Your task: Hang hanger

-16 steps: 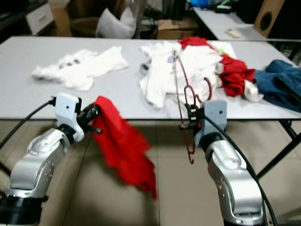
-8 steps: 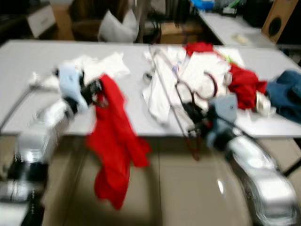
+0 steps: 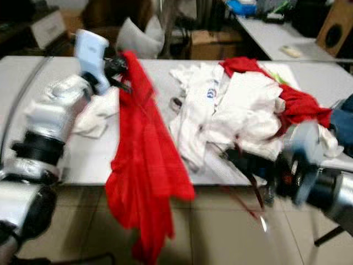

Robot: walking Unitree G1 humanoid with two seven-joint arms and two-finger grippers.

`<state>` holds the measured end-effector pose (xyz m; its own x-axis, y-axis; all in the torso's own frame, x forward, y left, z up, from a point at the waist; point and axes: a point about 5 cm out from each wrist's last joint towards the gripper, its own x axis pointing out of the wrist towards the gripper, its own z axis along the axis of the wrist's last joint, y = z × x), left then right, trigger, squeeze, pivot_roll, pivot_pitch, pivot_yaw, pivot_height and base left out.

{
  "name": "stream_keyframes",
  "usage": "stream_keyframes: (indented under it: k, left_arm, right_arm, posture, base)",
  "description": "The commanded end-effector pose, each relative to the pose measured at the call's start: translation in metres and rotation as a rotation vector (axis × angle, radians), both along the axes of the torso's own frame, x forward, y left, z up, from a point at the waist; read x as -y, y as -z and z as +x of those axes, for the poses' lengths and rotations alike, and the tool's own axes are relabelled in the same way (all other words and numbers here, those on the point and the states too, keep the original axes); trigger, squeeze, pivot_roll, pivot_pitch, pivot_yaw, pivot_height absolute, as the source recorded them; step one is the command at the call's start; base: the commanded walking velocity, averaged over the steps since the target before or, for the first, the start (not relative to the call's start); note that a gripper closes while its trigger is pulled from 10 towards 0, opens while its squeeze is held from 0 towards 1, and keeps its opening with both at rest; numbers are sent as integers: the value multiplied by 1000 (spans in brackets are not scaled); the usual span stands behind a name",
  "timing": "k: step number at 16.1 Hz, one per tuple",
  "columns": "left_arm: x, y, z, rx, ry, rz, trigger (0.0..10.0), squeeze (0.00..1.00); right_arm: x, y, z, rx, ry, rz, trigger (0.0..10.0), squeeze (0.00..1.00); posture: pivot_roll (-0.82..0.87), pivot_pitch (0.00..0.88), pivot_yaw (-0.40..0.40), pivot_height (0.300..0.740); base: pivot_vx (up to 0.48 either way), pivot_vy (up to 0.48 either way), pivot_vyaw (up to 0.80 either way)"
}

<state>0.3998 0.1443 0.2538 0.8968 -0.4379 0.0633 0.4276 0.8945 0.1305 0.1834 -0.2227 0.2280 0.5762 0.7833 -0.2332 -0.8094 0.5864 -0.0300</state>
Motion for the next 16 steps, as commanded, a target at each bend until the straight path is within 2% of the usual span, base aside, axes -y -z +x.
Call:
stream_keyframes:
  k: [1,4,6,8,11,12,14,15,16]
  left_arm:
    - [21,-35,1,102,90,-42,10000,0]
    - [39,-58,-4,125,239,-110,10000,0]
    - [54,-69,-15,133,377,-103,10000,0]
    - [61,-73,-22,133,429,-113,10000,0]
    - [66,-87,-37,144,501,-171,10000,0]
    - [64,-94,-43,155,532,-199,10000,0]
    - [62,-106,-52,173,587,-259,10000,0]
    - [63,-109,-55,178,607,-278,10000,0]
    - [64,-110,-56,182,610,-283,10000,0]
  right_arm:
    - [2,-1,-4,-29,-6,-38,10000,0]
    - [-3,8,2,-66,11,-117,10000,0]
    - [-14,10,15,-40,-5,-138,10000,0]
    - [-21,12,30,-6,17,-150,10000,0]
    - [-26,18,65,26,99,-201,10000,0]
    - [-24,14,86,64,171,-208,10000,0]
    - [-18,-9,129,188,317,-207,10000,0]
    - [-12,-23,146,257,390,-207,10000,0]
    - [-7,-33,154,304,444,-213,10000,0]
  posture:
    - [-73,0,37,740]
    - [-82,0,42,740]
    - [-82,0,42,740]
    - [-77,0,37,740]
    - [-64,0,25,740]
    - [-63,0,23,740]
    - [-60,0,18,740]
    - [-57,0,16,740]
    - [-55,0,15,740]
  base:
    - [412,0,0]
    - [250,0,0]
    - [0,0,0]
    - [0,0,0]
    - [0,0,0]
    - [0,0,0]
    - [0,0,0]
    - [0,0,0]
    - [0,0,0]
